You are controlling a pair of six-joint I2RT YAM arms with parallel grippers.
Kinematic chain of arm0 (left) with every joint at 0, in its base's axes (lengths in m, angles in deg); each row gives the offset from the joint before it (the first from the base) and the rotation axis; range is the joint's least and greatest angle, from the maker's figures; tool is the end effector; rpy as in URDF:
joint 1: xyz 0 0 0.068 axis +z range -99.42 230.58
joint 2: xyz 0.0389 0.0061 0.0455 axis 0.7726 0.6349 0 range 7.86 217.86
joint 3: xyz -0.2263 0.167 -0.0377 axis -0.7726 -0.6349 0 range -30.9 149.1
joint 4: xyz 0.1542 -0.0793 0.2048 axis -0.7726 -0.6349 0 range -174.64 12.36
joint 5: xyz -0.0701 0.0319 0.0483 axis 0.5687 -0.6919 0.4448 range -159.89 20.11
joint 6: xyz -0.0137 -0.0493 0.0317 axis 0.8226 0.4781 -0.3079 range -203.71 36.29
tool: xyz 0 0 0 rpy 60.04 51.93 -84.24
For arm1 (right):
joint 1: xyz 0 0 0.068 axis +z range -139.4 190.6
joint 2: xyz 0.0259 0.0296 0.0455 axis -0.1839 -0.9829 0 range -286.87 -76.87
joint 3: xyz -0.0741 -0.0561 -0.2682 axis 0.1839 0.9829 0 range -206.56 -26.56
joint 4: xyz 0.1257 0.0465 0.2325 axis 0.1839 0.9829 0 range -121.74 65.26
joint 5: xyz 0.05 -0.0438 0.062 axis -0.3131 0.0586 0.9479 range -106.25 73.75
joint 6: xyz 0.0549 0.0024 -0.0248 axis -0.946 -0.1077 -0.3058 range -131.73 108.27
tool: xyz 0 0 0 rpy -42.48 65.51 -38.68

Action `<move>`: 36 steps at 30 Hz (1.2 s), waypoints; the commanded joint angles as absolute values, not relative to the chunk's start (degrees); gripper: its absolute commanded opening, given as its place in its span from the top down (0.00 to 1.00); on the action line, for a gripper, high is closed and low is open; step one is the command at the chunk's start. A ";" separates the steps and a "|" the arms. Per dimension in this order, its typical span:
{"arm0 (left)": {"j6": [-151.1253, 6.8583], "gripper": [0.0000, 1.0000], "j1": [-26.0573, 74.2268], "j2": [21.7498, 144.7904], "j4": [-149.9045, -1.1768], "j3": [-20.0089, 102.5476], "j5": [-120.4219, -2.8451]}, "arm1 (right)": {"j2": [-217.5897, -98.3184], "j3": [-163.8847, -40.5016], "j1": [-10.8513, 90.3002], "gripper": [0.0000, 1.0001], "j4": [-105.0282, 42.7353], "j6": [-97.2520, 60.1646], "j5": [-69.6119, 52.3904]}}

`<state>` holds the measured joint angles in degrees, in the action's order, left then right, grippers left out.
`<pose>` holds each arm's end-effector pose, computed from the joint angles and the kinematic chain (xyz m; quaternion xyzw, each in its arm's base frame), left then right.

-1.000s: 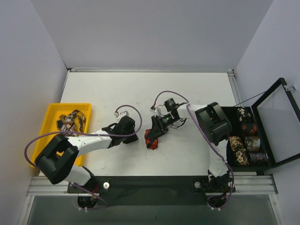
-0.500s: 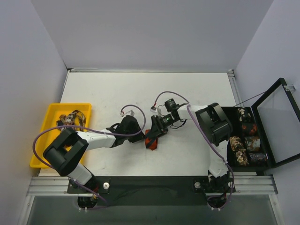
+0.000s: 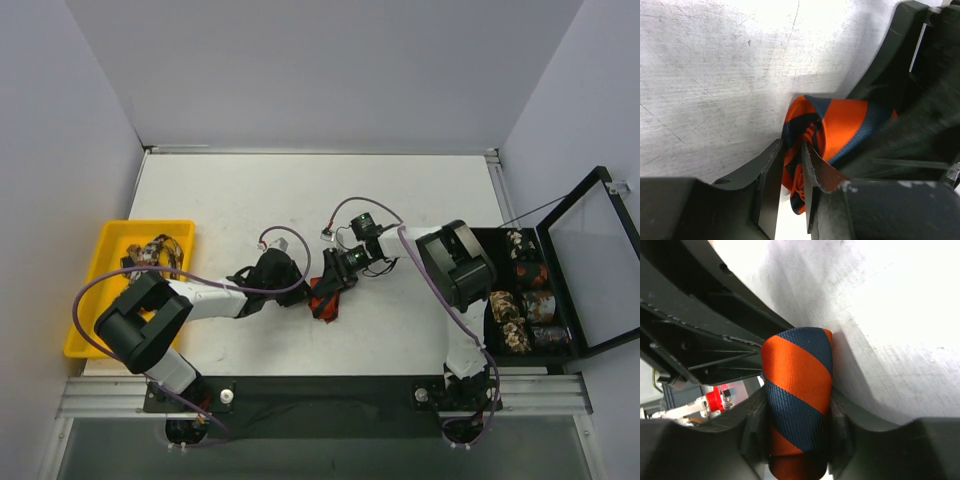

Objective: Roll the ties
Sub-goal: Place the rolled tie into the container

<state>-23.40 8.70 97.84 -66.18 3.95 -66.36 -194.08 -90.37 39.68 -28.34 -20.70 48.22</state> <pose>0.2209 -0.2018 0.1343 -0.1351 0.9090 -0.3238 0.2249 0.3261 0.2275 0.1136 -0.2916 0.7715 0.5620 0.0618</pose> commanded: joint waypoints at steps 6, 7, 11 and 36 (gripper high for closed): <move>-24.91 0.66 8.84 94.71 -64.45 3.38 -67.96 | -192.72 -88.08 40.48 0.89 -29.11 -19.64 42.29; -25.35 0.66 8.84 93.92 -66.46 3.46 -68.66 | -192.28 -88.00 40.31 0.92 -29.11 -19.73 42.11; -29.55 0.65 9.10 87.25 -74.37 5.47 -74.44 | -188.60 -87.38 39.60 1.00 -29.46 -19.90 40.09; -63.23 0.13 20.44 48.83 -113.15 12.17 -108.02 | -140.60 -78.15 0.34 1.00 -18.21 -19.55 13.72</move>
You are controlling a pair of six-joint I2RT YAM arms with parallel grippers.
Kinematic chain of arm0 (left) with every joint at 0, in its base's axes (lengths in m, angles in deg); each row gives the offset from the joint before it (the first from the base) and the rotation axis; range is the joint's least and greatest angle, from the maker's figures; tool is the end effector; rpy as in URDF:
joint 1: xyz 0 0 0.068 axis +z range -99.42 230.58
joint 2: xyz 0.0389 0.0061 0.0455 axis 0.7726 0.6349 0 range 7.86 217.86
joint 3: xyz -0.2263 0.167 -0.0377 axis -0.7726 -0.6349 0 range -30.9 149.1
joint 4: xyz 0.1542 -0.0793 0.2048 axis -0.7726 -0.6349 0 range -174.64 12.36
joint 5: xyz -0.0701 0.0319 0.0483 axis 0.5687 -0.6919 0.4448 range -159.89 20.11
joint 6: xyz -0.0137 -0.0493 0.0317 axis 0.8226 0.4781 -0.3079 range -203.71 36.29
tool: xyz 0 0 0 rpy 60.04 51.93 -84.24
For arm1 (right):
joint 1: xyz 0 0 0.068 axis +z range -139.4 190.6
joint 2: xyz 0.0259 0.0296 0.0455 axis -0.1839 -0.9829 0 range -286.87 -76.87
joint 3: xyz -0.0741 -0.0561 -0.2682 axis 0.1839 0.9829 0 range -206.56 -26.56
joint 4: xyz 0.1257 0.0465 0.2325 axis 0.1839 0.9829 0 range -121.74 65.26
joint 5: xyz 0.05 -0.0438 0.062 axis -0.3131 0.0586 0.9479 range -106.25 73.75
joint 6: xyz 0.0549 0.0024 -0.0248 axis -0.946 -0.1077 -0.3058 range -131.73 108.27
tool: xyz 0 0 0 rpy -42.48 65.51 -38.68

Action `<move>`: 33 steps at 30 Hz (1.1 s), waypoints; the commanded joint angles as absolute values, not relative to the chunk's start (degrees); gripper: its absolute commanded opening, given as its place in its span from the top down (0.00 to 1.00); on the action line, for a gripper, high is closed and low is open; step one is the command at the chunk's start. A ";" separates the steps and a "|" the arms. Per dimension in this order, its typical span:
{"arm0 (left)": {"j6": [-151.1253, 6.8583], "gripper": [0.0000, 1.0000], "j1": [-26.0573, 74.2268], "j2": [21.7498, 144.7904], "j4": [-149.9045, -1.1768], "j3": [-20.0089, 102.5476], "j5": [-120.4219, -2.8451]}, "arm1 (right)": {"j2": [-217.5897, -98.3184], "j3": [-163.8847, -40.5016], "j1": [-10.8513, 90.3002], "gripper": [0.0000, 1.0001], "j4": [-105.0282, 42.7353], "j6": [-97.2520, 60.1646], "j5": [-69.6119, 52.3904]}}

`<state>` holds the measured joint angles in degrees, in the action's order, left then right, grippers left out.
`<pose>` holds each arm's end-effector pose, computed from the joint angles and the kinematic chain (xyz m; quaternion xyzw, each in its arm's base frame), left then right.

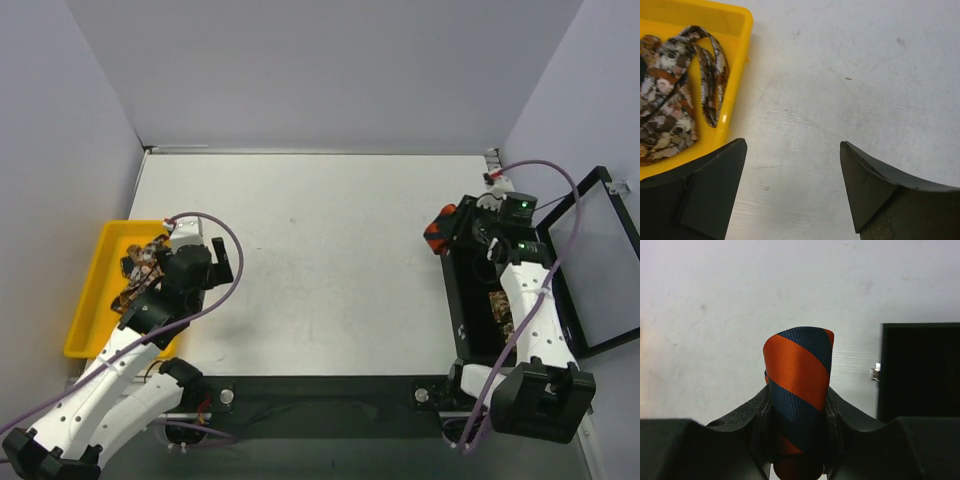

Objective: Roll the ties
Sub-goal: Place the rolled tie into the container

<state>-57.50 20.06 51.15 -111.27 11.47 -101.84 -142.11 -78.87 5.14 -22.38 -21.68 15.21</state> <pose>0.1541 -0.0635 0.2948 -0.0959 0.8552 0.0018 0.5094 0.2687 -0.0023 0.3231 -0.0425 0.8124 0.2460 0.5270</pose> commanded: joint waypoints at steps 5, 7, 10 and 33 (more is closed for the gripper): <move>-61.39 0.03 20.35 47.06 -111.75 10.59 -107.77 | -140.77 -77.54 -9.35 1.00 -19.78 -19.03 14.16; -61.56 0.03 20.35 46.71 -111.13 9.88 -107.25 | -142.60 -78.15 -11.97 1.00 -21.45 -18.76 15.38; -61.74 0.03 20.26 46.62 -110.52 9.53 -108.39 | -146.20 -79.99 -14.18 1.00 -23.12 -18.76 18.37; -62.35 0.03 20.26 48.12 -108.85 8.65 -110.50 | -164.68 -79.39 -16.03 1.00 -33.15 -15.42 20.59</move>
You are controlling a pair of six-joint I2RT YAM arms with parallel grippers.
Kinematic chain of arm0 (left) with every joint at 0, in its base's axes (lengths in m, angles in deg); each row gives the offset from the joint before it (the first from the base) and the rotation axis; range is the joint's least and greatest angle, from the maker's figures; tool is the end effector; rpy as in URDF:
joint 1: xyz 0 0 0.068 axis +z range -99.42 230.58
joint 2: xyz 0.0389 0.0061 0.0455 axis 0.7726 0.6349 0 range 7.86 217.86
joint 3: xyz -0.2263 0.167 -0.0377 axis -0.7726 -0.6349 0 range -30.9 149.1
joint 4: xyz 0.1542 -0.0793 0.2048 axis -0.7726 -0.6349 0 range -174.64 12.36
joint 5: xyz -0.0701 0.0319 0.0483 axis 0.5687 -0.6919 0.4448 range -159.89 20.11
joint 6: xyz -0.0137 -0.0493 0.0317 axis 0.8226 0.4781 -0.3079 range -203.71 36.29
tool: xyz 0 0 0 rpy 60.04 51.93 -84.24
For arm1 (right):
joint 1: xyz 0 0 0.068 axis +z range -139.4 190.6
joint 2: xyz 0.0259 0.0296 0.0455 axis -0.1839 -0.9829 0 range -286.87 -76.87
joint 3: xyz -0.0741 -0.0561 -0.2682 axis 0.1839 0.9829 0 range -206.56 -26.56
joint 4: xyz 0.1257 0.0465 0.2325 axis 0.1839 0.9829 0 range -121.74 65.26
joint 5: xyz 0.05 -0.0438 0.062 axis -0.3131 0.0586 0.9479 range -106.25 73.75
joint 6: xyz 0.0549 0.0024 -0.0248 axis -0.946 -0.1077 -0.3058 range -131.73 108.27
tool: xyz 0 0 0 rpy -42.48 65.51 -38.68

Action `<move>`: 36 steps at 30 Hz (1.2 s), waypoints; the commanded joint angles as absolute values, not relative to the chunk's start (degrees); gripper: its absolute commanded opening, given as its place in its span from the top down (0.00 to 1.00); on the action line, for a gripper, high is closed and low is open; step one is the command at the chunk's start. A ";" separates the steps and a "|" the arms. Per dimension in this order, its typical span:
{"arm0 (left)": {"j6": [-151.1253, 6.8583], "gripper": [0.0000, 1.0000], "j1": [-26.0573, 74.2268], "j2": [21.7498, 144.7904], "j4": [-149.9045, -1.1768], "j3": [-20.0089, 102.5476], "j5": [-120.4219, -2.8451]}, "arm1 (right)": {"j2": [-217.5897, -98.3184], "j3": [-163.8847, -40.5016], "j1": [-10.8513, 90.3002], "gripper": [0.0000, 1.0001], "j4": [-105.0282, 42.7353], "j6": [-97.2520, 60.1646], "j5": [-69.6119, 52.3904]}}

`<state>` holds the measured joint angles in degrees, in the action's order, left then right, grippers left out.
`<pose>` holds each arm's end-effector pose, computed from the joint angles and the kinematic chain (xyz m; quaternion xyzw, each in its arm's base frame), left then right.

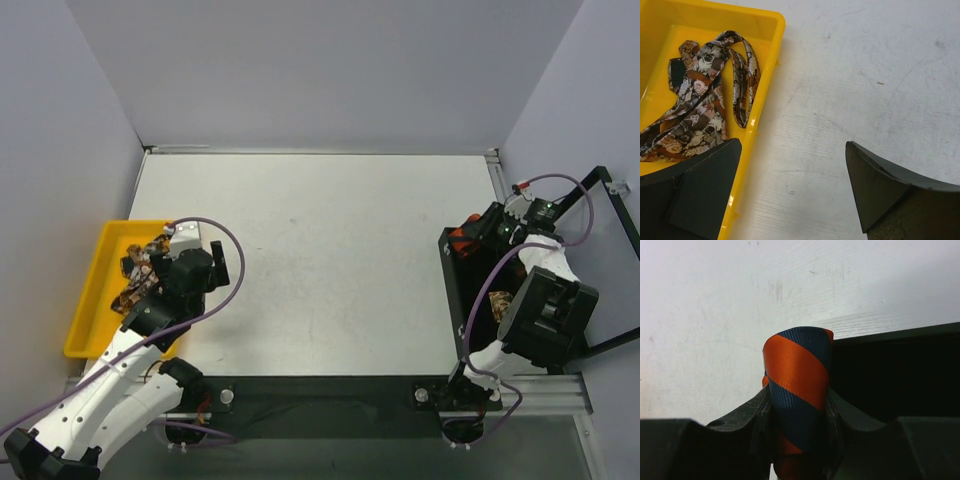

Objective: Roll the ties
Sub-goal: Place the rolled tie into the container

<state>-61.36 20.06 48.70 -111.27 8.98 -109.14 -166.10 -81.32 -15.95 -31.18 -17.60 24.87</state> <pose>0.1473 -0.0541 0.2877 -0.0963 0.8429 0.0712 0.5246 0.3230 -0.1285 0.2337 0.0762 0.8428 0.2290 0.4810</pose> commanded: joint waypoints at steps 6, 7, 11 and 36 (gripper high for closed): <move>-62.53 0.03 20.17 48.29 -108.67 8.56 -110.32 | -163.80 -76.84 -16.03 1.00 -35.34 -14.37 14.44; -62.44 0.03 20.26 48.21 -108.58 8.39 -110.32 | -163.54 -76.31 -15.95 1.00 -35.52 -14.19 13.81; -62.53 0.03 20.17 48.12 -108.58 8.47 -110.41 | -163.18 -75.61 -15.07 1.00 -36.05 -13.84 12.76; -62.88 0.03 20.00 47.85 -107.97 8.04 -110.24 | -164.23 -66.73 -4.87 0.98 -46.67 -18.32 -0.17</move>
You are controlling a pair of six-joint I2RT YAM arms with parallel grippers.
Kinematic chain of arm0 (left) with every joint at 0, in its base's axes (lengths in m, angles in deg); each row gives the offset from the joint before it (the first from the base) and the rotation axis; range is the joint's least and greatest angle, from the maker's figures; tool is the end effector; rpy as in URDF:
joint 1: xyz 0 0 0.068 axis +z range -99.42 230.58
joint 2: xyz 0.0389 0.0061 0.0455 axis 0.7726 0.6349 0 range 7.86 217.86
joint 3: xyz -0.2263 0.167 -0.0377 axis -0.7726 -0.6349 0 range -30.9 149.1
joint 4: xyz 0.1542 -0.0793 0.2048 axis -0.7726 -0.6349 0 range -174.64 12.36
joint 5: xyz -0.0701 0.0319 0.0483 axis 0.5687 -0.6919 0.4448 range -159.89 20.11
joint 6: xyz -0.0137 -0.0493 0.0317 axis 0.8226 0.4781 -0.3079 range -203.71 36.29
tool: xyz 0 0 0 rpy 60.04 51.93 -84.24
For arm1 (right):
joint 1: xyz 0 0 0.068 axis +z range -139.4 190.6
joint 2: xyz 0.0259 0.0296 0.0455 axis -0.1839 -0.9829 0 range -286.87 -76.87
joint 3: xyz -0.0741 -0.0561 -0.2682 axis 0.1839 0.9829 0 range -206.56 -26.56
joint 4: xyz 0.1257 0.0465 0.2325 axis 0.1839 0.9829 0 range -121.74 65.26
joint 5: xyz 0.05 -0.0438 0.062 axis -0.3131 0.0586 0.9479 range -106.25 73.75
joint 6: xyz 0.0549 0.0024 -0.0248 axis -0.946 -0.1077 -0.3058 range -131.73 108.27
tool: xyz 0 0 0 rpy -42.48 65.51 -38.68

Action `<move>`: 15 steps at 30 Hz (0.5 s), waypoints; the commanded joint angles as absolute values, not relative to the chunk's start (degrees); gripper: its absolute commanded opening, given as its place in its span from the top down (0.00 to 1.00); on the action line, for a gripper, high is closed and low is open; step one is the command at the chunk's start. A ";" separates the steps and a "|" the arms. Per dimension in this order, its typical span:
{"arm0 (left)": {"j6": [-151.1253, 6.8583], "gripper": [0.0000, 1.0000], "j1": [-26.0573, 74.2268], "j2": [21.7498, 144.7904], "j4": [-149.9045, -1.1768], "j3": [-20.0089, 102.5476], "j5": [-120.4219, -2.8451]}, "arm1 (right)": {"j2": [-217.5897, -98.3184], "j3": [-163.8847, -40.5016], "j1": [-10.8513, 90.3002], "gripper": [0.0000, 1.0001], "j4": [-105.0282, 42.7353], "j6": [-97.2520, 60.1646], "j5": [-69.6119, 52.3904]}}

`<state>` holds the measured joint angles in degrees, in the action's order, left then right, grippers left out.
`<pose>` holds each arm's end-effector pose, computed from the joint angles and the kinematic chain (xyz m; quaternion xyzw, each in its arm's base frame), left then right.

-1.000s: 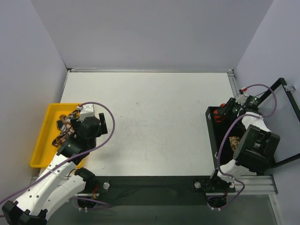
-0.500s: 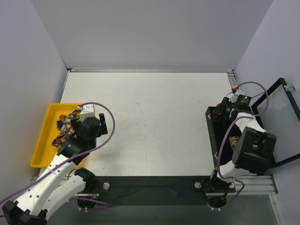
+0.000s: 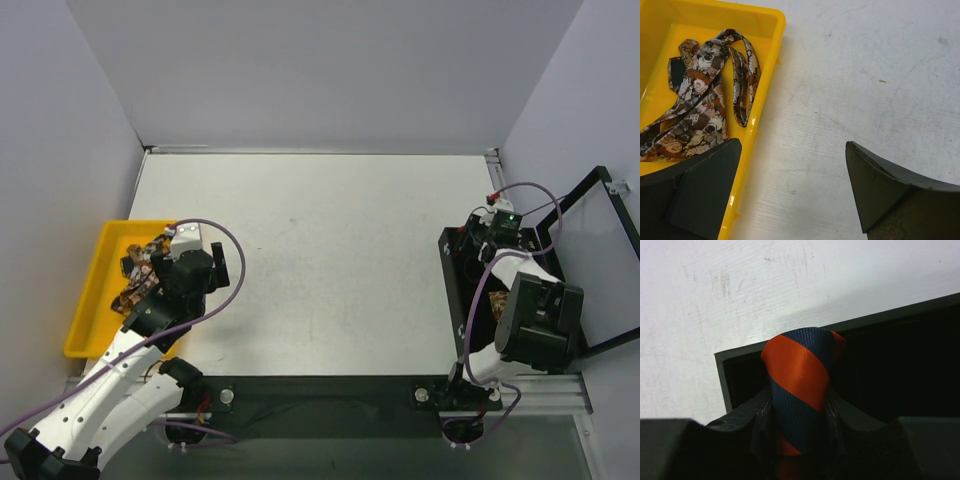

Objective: Roll the ties
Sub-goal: Place the rolled tie into the container

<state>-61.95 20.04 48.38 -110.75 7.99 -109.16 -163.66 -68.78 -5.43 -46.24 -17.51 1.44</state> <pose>0.1468 -0.0539 0.2834 -0.0915 0.8439 0.0746 0.5234 0.3183 -0.0773 0.1957 0.0865 0.8551 0.0886 0.5035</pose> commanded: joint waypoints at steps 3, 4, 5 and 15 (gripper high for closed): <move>-62.80 0.03 19.91 47.94 -108.05 8.04 -110.24 | -164.24 -65.76 -4.70 0.95 -47.21 -18.67 -0.34; -62.80 0.03 19.82 47.94 -108.05 8.04 -110.15 | -164.15 -65.85 -4.70 0.91 -46.86 -18.76 -0.34; -62.80 0.03 19.82 47.94 -107.97 8.04 -110.15 | -164.24 -66.02 -4.70 0.87 -46.95 -18.67 -0.34; -63.06 0.03 19.82 47.24 -107.88 7.86 -110.15 | -159.85 -63.91 -4.70 0.39 -44.84 -19.55 0.62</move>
<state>-62.00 19.93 48.20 -110.44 7.91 -109.16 -162.02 -65.65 -5.48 -49.85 -19.48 0.17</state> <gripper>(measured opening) 0.972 0.584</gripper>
